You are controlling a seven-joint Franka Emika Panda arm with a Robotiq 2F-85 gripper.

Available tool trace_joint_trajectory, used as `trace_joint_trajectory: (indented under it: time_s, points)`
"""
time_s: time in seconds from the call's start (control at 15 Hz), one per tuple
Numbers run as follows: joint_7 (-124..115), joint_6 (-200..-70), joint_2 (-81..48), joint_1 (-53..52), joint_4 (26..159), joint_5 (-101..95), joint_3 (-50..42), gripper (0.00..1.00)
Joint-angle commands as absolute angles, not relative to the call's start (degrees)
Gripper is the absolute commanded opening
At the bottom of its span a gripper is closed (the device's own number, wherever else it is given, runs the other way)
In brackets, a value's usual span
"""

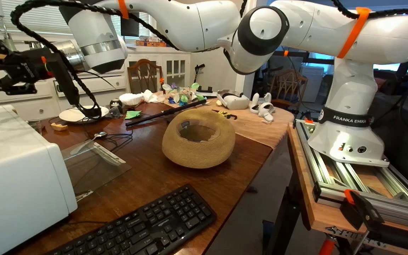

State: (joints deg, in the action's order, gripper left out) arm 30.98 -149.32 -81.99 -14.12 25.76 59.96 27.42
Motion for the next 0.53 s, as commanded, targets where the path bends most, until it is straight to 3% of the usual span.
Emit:
trace_joint_trajectory:
  time_s: [0.0, 0.47]
  points:
    - [33.6, -146.4, -81.1, -14.0, 25.7, 53.8, 24.7, 0.23]
    - [36.5, -140.6, -79.5, -15.6, 25.6, 38.2, 23.1, 0.23]
